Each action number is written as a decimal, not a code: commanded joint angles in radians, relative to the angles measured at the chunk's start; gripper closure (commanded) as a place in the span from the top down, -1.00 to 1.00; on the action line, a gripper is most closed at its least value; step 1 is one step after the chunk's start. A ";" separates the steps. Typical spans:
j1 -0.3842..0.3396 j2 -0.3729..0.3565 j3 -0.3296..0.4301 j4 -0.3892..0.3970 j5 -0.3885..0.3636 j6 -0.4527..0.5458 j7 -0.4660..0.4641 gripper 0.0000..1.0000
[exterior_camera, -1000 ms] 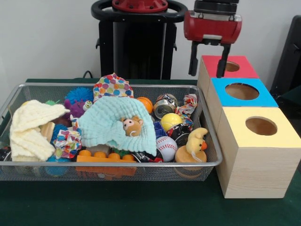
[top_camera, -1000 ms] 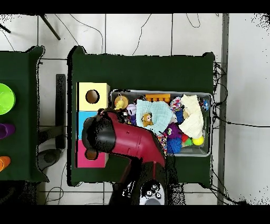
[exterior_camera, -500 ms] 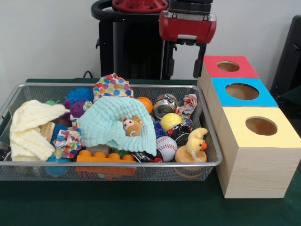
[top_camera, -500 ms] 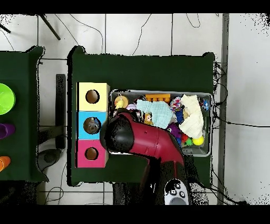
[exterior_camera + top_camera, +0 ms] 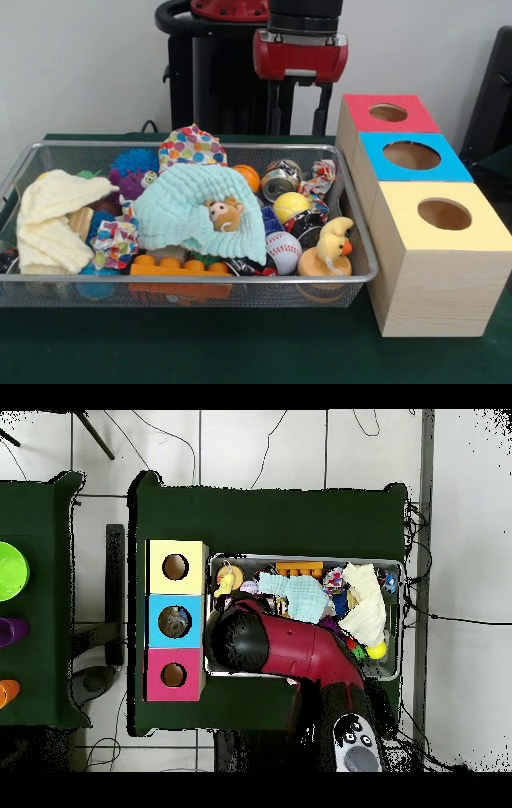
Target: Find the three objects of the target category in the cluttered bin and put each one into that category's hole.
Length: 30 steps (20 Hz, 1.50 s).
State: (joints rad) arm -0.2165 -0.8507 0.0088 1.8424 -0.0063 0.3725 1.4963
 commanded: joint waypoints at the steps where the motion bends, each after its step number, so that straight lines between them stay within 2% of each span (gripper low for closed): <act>1: -0.094 -0.018 0.191 0.082 -0.124 0.059 -0.124 1.00; 12: -0.185 -0.024 0.278 0.083 -0.209 0.089 -0.135 1.00; 30: -0.225 -0.037 0.330 0.086 -0.263 0.116 -0.087 1.00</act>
State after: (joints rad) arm -0.3986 -0.8697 0.2365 1.8579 -0.2020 0.3727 1.4963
